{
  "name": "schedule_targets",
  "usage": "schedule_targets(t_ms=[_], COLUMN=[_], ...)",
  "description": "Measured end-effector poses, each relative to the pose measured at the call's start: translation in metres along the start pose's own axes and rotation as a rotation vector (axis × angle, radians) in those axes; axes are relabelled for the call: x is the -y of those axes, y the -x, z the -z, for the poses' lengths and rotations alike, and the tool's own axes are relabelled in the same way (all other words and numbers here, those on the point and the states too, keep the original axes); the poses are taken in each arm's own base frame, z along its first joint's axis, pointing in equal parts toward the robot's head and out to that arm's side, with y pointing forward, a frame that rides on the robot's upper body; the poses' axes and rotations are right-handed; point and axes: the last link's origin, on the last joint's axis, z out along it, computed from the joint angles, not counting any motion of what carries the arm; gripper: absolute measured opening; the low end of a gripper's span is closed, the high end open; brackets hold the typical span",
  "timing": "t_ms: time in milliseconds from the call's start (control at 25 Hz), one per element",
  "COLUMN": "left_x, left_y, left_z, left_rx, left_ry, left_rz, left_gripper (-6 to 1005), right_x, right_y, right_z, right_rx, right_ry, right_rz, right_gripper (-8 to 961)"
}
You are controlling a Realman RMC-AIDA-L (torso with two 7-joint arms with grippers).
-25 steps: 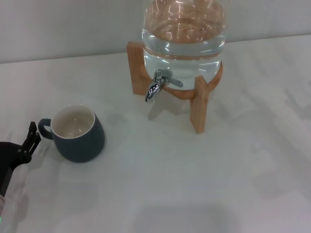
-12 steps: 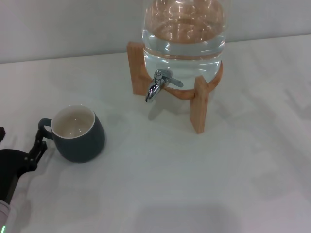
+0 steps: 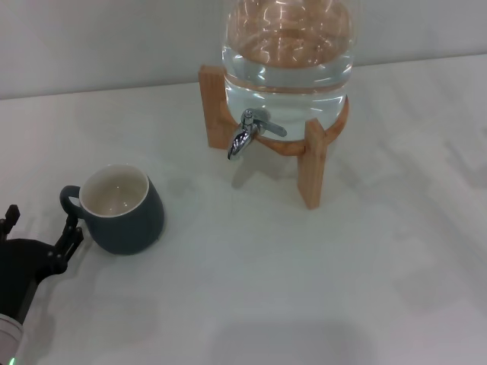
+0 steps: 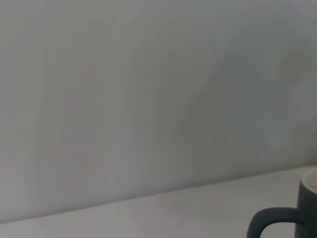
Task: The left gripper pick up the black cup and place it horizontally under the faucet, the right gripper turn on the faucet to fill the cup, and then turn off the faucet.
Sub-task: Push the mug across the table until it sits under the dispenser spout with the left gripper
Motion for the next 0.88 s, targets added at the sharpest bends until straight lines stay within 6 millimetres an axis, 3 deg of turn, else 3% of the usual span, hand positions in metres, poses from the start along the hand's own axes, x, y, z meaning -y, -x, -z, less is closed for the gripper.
schedule_targets(t_ms=[880], left_x=[0.006], left_y=[-0.007], left_z=[-0.016], left_rx=[-0.001], left_ry=[0.021], left_rz=[-0.049], left_gripper=[886], right_x=[0.002], right_y=[0.0], right_z=[0.0], right_rx=[-0.001], right_ry=[-0.006], right_rz=[0.007], right_gripper=[824])
